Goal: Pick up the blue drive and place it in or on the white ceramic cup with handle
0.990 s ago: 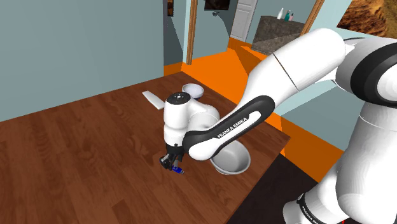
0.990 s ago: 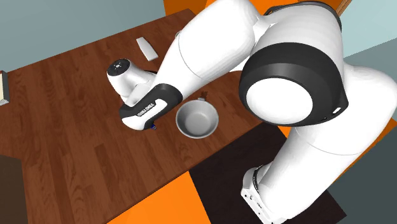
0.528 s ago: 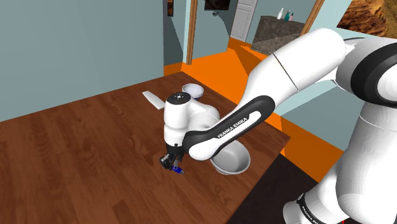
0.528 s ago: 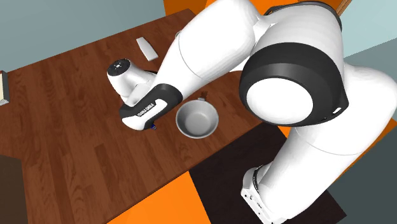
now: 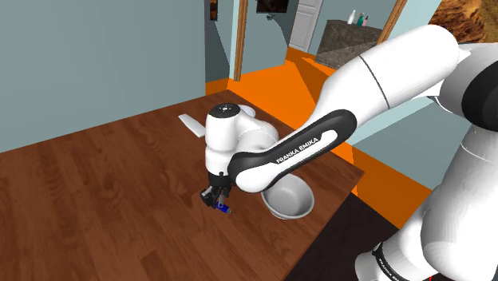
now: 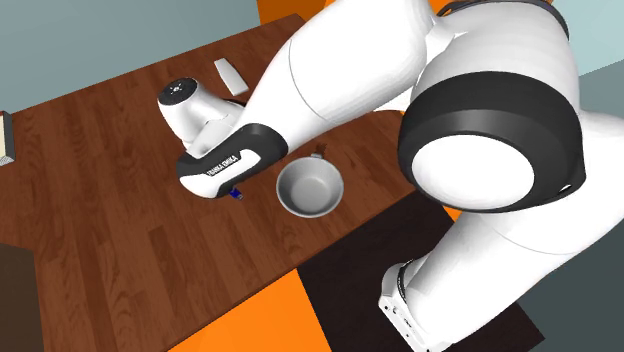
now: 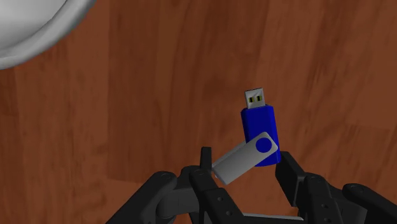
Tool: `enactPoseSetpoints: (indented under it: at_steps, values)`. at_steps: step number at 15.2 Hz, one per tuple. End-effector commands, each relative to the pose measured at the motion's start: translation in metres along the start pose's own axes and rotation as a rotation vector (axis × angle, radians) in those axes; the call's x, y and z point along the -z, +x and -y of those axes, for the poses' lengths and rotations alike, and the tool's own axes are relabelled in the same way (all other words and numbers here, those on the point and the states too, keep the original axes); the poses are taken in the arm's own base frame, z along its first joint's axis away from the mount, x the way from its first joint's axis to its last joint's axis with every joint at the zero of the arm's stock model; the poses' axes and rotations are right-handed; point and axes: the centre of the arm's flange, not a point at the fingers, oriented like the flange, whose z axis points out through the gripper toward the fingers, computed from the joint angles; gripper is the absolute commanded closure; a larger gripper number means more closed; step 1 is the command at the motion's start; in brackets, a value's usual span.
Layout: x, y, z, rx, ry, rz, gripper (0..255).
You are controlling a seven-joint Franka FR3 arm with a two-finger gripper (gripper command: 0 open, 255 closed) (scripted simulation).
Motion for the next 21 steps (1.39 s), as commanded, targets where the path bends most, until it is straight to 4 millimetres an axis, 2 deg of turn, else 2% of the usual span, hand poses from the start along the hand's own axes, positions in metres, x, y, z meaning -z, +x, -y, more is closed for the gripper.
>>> enactPoseSetpoints:
  at_steps: [1,21]
  values:
    - [0.011,-0.001,0.000,0.000,0.000,0.000,255]
    - [0.114,0.000,0.001,0.000,0.000,0.000,255]
